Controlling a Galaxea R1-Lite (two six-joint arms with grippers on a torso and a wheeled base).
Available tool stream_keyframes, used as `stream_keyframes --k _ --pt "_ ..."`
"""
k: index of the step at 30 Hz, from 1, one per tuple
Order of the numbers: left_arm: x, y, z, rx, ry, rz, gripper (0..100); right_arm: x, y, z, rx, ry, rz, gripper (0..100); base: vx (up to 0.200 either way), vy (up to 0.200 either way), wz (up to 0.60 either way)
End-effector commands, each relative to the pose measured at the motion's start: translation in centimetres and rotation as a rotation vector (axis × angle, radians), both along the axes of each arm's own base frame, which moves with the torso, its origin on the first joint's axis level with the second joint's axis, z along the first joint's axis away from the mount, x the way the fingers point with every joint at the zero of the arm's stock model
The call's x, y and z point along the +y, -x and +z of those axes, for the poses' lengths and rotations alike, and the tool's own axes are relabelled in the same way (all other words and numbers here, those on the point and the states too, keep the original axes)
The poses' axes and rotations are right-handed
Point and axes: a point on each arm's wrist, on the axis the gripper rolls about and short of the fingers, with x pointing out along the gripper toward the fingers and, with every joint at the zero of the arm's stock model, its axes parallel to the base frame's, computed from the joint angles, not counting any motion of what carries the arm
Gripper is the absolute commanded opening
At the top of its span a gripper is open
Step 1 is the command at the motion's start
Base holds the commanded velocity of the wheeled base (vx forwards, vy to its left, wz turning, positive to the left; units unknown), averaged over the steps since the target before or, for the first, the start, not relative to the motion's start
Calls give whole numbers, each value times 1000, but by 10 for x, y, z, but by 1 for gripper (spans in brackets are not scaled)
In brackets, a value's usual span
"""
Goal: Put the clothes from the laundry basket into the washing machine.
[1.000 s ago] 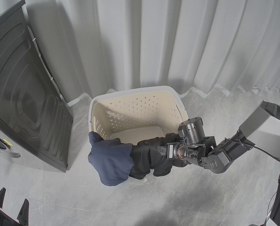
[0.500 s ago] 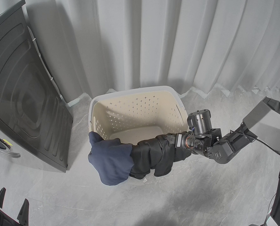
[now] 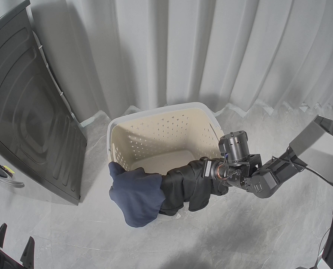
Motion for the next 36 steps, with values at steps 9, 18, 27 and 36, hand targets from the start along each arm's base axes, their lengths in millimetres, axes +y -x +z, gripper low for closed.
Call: stream_keyframes --k 9,18,27,36 --pt "0 0 -4 3 0 2 100 8 57 50 -55 -80 66 0 0 0 0" --pt "0 0 -4 3 0 2 100 -21 116 112 -196 -164 112 0 0 0 0" --pt "0 0 -4 3 0 2 100 -64 168 149 -371 -209 274 0 0 0 0" --pt "0 0 -4 3 -7 -1 100 -78 180 173 -727 -216 377 0 0 0 0"
